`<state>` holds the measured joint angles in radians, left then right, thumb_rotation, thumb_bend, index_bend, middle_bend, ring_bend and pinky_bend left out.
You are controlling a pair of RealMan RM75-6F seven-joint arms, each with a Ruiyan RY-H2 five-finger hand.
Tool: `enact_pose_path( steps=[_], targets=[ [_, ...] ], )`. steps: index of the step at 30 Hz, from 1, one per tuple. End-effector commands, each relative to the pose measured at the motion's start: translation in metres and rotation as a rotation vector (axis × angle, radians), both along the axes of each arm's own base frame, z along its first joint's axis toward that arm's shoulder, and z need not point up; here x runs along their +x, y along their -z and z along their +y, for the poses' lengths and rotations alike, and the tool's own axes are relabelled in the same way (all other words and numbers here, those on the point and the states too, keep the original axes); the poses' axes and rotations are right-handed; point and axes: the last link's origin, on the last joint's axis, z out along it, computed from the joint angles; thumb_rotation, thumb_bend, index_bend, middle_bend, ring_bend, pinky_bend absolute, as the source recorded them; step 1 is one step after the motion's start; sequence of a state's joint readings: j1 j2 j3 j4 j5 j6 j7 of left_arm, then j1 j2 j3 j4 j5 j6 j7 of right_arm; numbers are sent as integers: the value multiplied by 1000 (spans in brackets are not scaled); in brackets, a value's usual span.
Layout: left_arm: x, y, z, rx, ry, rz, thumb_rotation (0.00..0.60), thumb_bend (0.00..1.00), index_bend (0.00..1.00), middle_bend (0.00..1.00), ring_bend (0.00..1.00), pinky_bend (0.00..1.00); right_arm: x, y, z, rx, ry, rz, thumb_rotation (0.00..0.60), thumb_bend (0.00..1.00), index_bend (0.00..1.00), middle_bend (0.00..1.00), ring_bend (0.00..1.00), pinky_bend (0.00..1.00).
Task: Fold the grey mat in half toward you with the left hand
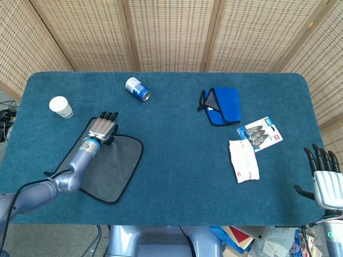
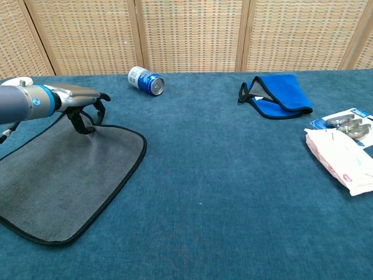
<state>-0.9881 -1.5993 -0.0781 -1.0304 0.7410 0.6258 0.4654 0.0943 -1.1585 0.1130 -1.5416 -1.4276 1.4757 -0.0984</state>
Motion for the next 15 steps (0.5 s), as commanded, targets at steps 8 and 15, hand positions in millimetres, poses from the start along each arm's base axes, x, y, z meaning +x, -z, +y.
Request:
enact_pose_path(
  steps=[8,15],
  targets=[
    [-10,-28,-44,33,-10,14,600,468,619,0,0,0,3,-1,3,-1,-14,-7,600,0,0,0,0,0],
    [-20,-38,-77,15,-17,43,600,468,619,0,0,0,4,-3,4,-4,-20,-20,600,0,0,0,0,0]
  ],
)
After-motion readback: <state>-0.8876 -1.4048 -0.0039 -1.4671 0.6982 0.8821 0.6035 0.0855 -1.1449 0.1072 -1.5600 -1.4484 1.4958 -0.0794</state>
